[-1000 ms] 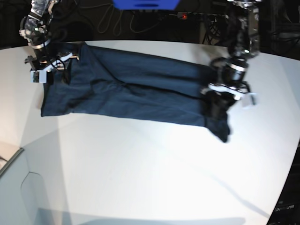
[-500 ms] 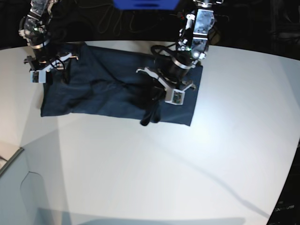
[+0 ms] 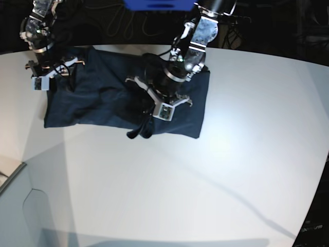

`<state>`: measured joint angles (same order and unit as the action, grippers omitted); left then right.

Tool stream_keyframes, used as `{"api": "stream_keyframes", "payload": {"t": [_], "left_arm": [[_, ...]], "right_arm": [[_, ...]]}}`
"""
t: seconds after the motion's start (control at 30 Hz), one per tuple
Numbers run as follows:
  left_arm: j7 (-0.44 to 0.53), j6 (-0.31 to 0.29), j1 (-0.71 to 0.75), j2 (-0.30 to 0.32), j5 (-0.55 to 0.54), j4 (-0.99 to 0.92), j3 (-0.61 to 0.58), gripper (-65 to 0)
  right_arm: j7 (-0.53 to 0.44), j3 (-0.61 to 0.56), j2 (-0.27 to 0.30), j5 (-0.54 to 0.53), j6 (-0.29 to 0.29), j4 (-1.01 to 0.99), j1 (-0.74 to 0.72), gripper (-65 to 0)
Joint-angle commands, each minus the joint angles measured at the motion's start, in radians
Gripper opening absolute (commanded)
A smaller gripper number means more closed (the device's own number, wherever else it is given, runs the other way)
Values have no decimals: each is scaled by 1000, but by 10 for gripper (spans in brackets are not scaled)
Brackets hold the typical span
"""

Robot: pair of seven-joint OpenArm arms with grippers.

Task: Layout the t-shirt on the table in an organized manner, then fold the t-shirt properly
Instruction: 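Lift the strip end with the left gripper and fold it toward the right gripper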

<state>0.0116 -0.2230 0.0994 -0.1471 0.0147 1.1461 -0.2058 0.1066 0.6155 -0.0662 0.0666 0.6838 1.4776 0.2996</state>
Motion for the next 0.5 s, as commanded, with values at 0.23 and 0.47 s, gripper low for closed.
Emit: {"api": "stream_keyframes", "payload": {"t": [0.23,0.47], "left_arm": [[26,-2,-30,-10,-5,-16,-11,-631],[26,-2,-36,-10,-8,-65,-65,-369]], "right_arm": [[-28,10,3,-18,14,54,-9,-285],[-25,43,3,-18,0,107,-10,-251]]}}
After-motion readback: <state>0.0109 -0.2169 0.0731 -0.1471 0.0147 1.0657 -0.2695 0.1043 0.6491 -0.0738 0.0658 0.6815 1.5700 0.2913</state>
